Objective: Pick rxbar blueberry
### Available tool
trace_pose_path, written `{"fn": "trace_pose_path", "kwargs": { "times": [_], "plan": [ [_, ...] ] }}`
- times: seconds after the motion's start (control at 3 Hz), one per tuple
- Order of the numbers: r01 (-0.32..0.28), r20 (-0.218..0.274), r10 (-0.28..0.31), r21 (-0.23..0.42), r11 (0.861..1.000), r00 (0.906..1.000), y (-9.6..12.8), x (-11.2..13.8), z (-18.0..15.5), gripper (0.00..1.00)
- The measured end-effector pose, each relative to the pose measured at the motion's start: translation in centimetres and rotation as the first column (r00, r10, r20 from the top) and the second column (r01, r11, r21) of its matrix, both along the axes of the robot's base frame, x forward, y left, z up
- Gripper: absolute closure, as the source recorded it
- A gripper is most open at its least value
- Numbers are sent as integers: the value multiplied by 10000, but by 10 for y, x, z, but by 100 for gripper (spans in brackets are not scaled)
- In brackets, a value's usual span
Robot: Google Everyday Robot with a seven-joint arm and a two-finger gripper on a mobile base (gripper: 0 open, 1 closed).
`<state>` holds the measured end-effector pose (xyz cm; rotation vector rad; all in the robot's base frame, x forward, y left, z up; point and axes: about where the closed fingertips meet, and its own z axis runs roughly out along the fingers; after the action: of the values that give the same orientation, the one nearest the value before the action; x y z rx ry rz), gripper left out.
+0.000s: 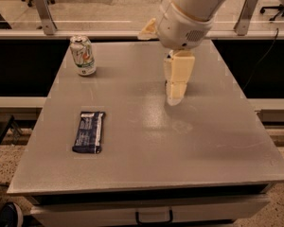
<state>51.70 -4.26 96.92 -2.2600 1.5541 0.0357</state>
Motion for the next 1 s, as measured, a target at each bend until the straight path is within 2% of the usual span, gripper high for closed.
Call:
{"fn": "trace_pose_path", "kwargs": {
  "times": [0.33,0.67,1.0],
  "plan": [
    [-1361,-198,1355,-375,9900,9906,40,4,-21,0],
    [-2698,-191,2692,-604,9610,9629,74,-1,-36,0],
    [-3965,-141,3970,-931,9133,9177,105,-11,-47,0]
  ]
}}
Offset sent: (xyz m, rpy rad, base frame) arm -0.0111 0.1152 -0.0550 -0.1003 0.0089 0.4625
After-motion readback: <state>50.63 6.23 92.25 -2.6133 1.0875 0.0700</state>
